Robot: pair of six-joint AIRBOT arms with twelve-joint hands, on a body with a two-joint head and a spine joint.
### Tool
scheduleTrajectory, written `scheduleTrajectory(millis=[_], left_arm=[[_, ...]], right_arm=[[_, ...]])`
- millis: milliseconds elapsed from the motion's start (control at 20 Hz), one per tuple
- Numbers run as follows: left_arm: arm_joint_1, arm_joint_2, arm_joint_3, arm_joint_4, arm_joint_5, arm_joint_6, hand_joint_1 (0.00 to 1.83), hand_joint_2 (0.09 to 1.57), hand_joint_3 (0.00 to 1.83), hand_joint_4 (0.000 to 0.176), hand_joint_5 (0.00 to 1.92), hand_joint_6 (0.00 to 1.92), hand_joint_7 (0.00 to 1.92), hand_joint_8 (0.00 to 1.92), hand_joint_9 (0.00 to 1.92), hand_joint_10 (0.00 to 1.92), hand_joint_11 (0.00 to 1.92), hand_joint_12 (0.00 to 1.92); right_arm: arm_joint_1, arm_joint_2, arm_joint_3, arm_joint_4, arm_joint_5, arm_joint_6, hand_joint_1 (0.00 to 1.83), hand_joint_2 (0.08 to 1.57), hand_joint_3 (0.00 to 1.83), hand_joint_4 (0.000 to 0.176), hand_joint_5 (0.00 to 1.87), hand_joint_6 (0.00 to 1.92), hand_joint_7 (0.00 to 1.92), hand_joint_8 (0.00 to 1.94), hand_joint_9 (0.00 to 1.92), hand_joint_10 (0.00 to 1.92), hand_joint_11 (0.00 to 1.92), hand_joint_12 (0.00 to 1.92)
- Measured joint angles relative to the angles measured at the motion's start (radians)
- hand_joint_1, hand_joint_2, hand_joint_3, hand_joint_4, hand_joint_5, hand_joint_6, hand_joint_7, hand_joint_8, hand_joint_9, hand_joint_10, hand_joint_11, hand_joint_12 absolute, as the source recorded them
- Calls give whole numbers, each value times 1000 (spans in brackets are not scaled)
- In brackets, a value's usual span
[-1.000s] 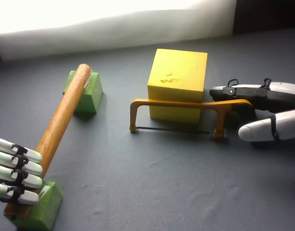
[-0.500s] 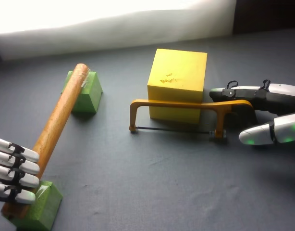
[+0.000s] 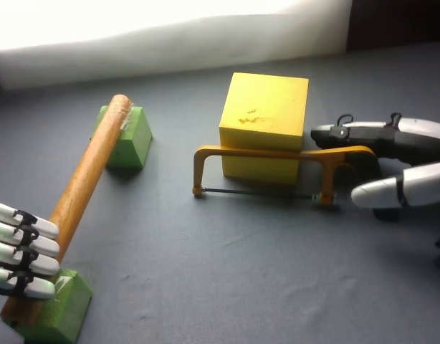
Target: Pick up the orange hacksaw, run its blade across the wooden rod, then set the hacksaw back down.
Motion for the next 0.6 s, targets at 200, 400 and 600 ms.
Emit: scheduleTrajectory(millis=[200,400,600], left_arm=[[0,0,18,-2,-2,0,41,1247,0,0,9,1,16,2,14,2,0,0],[-1,-2,28,-16,-2,-1,73,1246,0,0,13,3,23,7,22,7,0,0],[-13,-2,29,-19,-6,0,13,1248,0,0,25,7,29,7,38,10,25,12]], right_arm=[[0,-9,-21,69,-14,-53,1122,1175,0,0,588,23,693,21,682,48,249,1215],[6,-10,-25,77,-26,-59,1216,1179,4,0,727,1203,975,1065,1029,343,670,1303],[6,-10,-38,81,-23,-74,1287,1130,4,0,854,961,1033,1088,1027,1112,968,1322]])
